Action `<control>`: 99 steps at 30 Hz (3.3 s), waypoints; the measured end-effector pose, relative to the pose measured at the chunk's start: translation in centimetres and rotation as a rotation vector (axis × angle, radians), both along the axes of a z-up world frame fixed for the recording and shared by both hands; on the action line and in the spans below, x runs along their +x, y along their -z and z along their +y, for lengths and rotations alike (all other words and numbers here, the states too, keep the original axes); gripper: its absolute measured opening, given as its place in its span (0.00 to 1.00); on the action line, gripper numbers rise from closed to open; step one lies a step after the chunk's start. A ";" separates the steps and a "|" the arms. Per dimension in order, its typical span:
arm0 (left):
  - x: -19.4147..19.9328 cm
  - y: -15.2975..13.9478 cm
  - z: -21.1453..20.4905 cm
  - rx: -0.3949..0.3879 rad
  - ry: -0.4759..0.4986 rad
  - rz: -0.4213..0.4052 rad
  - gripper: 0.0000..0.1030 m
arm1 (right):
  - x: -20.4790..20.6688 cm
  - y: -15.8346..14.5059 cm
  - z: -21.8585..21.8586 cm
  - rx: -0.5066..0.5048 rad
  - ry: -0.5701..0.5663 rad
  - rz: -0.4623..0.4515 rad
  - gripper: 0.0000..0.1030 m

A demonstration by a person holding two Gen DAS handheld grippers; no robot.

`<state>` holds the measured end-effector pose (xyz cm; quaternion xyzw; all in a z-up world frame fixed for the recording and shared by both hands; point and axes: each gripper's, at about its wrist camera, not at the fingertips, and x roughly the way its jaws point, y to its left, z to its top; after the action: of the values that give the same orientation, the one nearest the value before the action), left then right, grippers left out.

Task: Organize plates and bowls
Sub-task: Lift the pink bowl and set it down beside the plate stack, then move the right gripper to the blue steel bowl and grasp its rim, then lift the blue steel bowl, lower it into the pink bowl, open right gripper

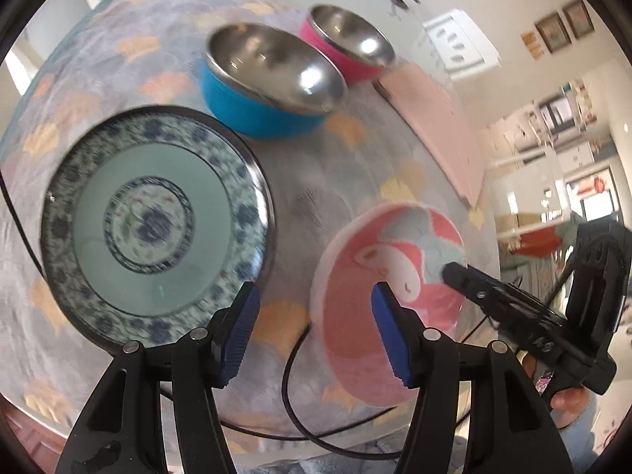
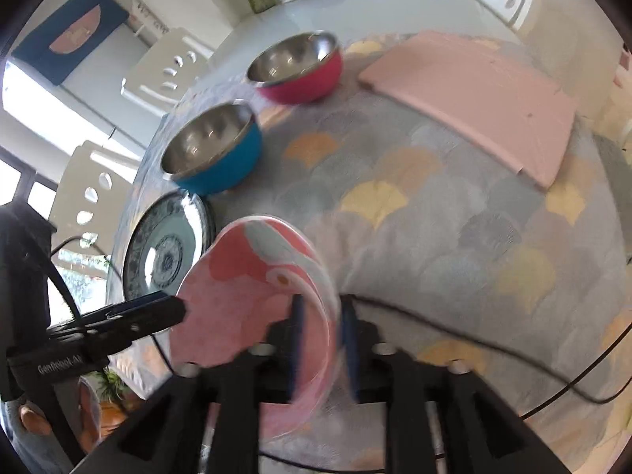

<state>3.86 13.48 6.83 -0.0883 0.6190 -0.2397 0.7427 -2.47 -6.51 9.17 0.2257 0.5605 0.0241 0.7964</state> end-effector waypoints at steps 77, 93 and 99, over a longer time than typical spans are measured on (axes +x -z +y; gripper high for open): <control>1.8 -3.9 -2.9 -0.056 0.043 -0.094 0.41 | -2.5 -4.8 1.8 0.223 0.065 -0.034 0.12; 3.0 -3.1 -1.4 -0.050 -0.005 -0.072 0.44 | -4.6 -4.3 -0.3 0.158 0.130 0.011 0.40; 4.3 -2.9 -1.6 -0.041 -0.020 -0.067 0.44 | -2.3 -5.6 -1.8 0.143 0.148 -0.039 0.40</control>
<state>8.20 11.83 9.77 -0.1015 0.5879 -0.2479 0.7633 -4.75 -8.32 14.77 0.3223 0.5234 0.0094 0.7887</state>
